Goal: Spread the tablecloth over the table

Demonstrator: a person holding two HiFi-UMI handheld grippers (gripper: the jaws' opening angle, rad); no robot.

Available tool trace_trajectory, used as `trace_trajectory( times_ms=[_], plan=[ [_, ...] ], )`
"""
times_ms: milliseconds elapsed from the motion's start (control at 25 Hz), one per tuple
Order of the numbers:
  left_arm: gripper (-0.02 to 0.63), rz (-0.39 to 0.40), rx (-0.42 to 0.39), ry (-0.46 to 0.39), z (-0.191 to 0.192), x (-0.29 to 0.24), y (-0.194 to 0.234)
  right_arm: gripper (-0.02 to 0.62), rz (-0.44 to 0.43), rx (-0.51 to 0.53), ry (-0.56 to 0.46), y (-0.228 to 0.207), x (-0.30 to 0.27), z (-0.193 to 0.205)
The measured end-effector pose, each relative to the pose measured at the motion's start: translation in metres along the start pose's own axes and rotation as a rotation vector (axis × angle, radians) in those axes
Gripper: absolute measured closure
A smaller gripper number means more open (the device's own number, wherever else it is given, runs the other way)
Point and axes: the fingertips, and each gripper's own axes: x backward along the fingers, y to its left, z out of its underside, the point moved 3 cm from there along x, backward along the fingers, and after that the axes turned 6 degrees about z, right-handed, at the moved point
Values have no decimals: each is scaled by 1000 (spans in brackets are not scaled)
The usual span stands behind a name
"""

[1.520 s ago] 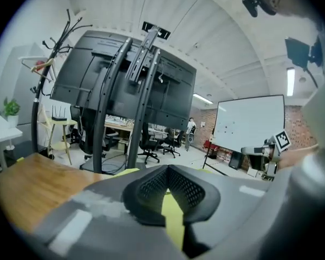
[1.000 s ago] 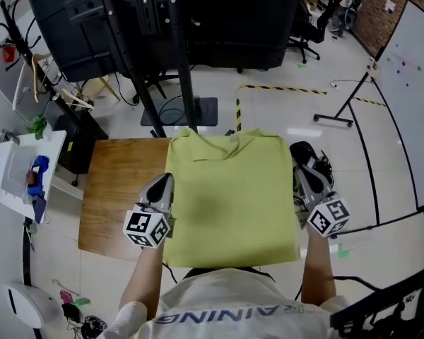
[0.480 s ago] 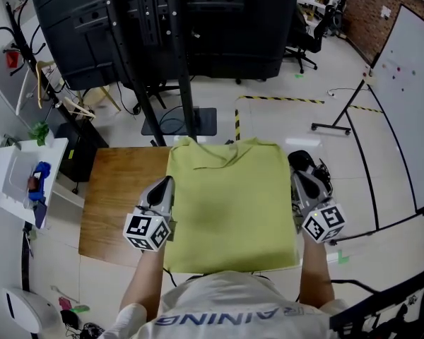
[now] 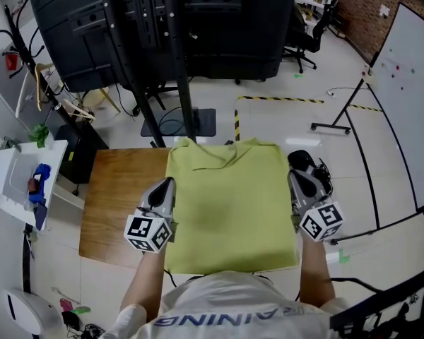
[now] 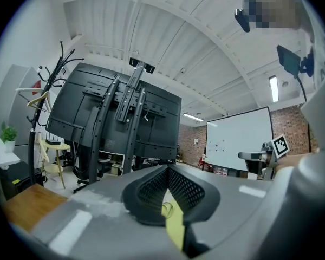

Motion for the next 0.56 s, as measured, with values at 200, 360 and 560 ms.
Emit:
trace_trajectory(
  times_ms=[200, 360, 560],
  plan=[
    [600, -6, 13, 5, 0, 1, 1, 589, -7, 0, 2, 2, -3, 1],
    [600, -1, 11, 9, 2, 1, 0, 589, -8, -2, 8, 4, -3, 3],
    [600, 2, 7, 17, 4, 2, -1, 589, -11, -4, 20, 7, -2, 6]
  ],
)
